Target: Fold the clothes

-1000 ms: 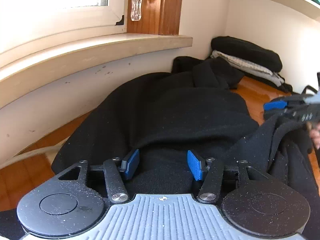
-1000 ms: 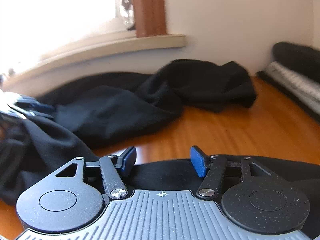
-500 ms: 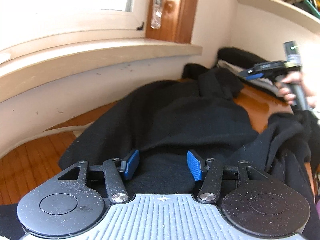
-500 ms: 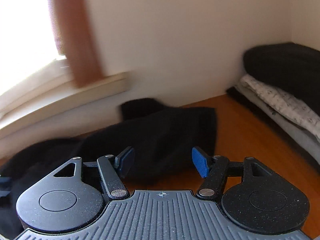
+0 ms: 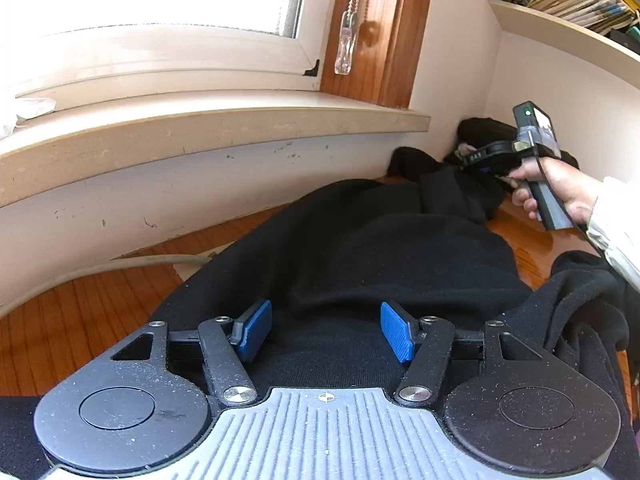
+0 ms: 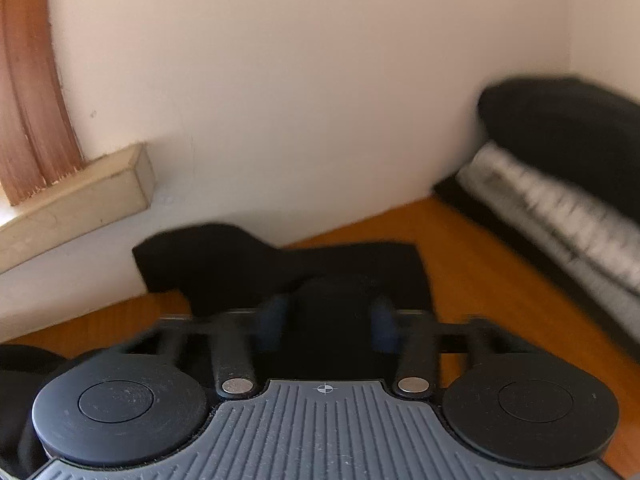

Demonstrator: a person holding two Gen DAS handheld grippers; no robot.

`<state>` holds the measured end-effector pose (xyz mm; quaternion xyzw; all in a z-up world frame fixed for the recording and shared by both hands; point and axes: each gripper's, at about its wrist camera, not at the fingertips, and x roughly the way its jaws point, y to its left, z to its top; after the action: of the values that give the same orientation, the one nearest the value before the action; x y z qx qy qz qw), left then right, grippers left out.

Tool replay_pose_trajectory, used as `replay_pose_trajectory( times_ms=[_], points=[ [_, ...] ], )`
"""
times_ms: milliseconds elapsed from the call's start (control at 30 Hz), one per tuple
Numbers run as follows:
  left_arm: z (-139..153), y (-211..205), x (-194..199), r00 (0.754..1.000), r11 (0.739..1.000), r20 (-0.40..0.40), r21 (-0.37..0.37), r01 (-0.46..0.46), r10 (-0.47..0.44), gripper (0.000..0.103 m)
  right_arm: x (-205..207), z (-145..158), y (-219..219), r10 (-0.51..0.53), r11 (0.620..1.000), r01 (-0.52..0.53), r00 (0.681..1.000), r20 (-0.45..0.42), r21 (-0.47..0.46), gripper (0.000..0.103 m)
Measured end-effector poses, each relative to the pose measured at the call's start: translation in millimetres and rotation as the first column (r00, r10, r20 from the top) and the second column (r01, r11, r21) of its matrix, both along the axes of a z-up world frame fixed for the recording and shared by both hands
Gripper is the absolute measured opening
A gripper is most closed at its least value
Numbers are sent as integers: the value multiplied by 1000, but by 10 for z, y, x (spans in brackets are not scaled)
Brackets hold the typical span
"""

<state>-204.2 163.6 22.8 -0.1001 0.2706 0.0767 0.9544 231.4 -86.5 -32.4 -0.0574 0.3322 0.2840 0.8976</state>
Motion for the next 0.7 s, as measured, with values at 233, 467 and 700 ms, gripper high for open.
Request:
replay_pose_trajectory(
  times_ms=[233,467,700],
  points=[
    [-3,14,-23,1000,1000,6,-4,-11,11,66,-429,670,-165,44,996,-71,927,372,60,10],
    [2,0,-29,1000,1000,7,5,-9,9,67,-521,898,-1024,-174,982,126,896,409,141,42],
    [-5,-13,-26,1000,1000,0,12,-6,6,69,-271,292,-1596,-141,983,116,973,185,144,64]
  ],
)
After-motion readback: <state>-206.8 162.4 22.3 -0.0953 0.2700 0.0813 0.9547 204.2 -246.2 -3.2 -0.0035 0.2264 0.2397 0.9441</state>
